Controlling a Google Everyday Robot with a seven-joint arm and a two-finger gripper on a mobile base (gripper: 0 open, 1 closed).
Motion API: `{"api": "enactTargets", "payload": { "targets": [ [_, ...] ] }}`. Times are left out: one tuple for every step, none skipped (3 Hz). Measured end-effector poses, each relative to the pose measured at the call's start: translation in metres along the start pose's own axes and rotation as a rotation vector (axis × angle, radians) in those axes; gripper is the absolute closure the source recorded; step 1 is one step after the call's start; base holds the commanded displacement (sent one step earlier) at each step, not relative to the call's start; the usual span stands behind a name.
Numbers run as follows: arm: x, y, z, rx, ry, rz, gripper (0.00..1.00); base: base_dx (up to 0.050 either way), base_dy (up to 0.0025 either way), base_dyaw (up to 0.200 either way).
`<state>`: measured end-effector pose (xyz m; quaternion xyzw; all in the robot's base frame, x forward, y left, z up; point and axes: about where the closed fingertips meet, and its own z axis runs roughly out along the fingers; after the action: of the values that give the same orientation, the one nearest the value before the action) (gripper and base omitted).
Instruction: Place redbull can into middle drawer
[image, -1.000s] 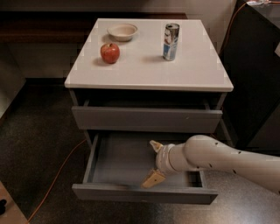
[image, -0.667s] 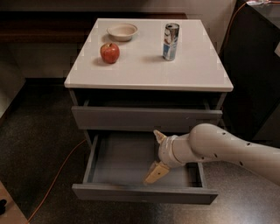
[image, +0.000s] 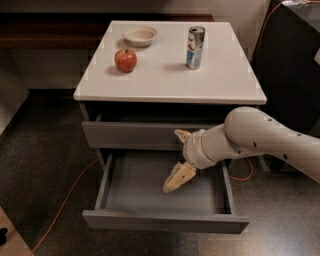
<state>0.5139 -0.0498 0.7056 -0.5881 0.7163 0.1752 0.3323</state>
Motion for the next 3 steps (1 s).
{"api": "enactTargets", "payload": {
  "targets": [
    [-0.0505,-0.0114,-0.0339,-0.034,-0.021,0.023,0.00,0.000,0.00000,0.000],
    [-0.0518,-0.0113,-0.0347,-0.036,-0.021,0.022,0.00,0.000,0.00000,0.000],
    [-0.0557,-0.0133,-0.0373,-0.050,-0.027,0.034,0.00,0.000,0.00000,0.000]
  ]
}}
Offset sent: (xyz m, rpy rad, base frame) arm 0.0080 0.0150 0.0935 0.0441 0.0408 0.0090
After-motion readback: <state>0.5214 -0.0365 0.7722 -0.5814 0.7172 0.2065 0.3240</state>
